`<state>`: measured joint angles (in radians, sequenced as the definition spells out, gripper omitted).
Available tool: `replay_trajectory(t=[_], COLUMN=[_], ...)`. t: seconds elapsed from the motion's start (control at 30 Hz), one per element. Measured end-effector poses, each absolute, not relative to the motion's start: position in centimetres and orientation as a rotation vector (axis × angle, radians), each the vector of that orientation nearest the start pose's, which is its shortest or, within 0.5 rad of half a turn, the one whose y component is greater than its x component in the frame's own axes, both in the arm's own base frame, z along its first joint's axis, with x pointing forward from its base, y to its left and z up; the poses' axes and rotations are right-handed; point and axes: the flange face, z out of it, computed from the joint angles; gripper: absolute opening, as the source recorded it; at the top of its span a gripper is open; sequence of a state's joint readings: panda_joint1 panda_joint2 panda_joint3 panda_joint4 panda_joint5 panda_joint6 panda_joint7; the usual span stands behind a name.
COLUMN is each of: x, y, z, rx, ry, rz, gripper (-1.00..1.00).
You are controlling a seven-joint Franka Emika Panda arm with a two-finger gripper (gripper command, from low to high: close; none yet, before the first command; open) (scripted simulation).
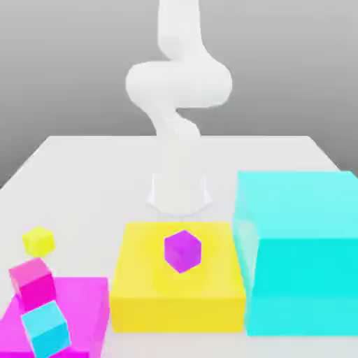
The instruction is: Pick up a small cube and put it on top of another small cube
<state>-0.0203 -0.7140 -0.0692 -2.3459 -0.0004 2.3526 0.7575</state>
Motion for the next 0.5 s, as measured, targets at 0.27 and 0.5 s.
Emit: replay_trajectory(t=[0.27, 0.5], x=[41.1, 34.3], y=[-18.6, -28.1], z=[47.3, 31.6], rx=[-2.523, -2.510], ry=[1.418, 1.695], rz=[-0.614, -0.321], gripper=[0.00, 0.00])
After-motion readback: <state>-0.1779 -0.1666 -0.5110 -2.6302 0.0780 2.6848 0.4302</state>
